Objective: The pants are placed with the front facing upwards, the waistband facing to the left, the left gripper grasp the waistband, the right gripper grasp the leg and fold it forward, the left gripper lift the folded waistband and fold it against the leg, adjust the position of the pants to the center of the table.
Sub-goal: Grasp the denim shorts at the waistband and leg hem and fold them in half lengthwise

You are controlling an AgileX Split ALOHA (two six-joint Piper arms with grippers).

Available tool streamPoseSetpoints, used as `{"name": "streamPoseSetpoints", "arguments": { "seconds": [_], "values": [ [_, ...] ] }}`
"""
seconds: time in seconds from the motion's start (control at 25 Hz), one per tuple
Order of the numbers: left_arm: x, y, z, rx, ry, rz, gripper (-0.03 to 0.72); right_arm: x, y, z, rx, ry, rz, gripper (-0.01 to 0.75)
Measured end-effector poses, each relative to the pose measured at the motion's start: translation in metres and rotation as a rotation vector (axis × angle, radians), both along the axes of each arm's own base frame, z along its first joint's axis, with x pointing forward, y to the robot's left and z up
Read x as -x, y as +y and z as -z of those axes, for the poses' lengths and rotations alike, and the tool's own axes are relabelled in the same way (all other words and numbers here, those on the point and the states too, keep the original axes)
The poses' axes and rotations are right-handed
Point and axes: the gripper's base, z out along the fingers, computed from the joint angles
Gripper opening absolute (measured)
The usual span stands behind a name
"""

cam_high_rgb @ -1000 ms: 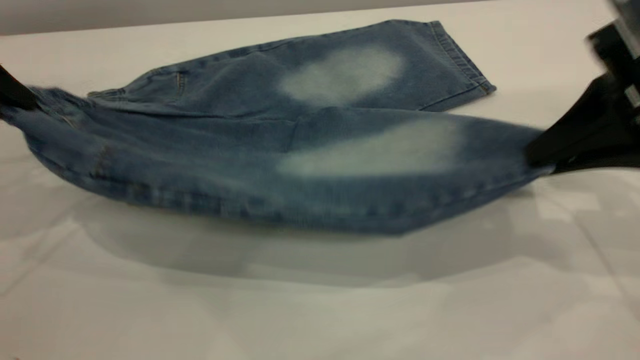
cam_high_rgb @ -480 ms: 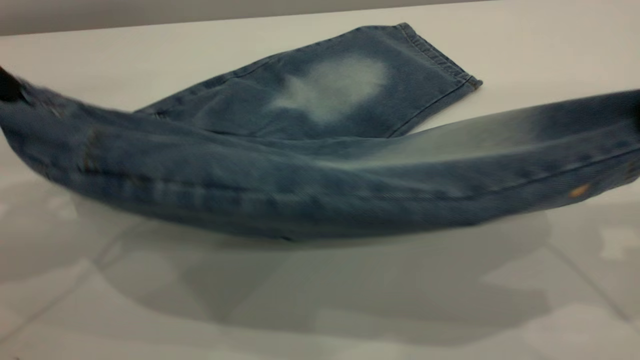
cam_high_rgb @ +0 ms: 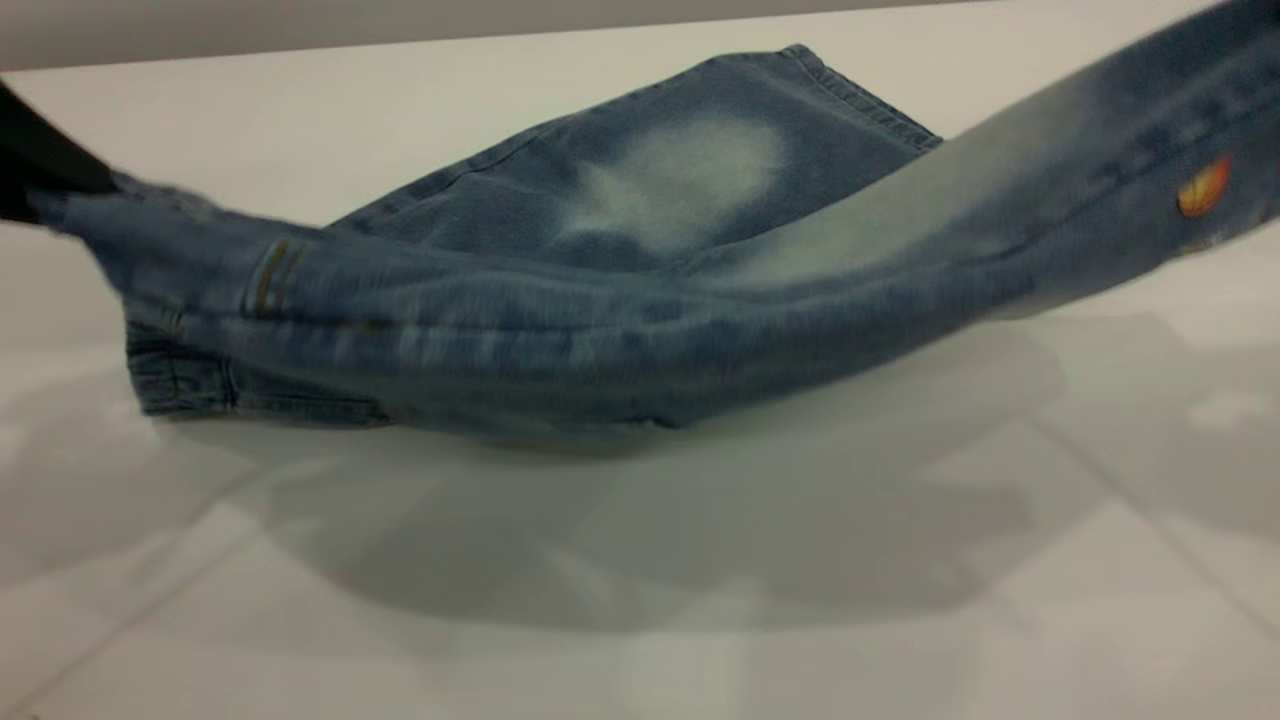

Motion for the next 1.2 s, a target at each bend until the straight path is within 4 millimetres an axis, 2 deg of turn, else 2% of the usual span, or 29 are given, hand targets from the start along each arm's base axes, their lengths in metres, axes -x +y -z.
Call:
{"name": "streamPoseSetpoints", "arguments": {
  "seconds": [0.36, 0.76, 0.92, 1.2],
  "values": [
    [-0.015, 0.0, -0.008, 0.12, -0.072, -0.207, 0.109, -0.064, 0.006, 0.003, -0.073, -0.046, -0.002, 0.017],
    [-0.018, 0.002, -0.006, 0.199, -0.041, -0.377, 0.109, -0.131, 0.055, 0.027, -0.091, -0.009, -0.101, 0.017],
    [-0.011, 0.002, 0.004, 0.21, -0.008, -0.437, 0.109, -0.151, 0.058, 0.031, -0.105, 0.0, -0.114, 0.017],
    [-0.013, 0.009, 0.01, 0.212, -0.019, -0.589, 0.109, -0.165, 0.058, 0.018, -0.104, -0.062, -0.09, 0.017]
  ]
}}
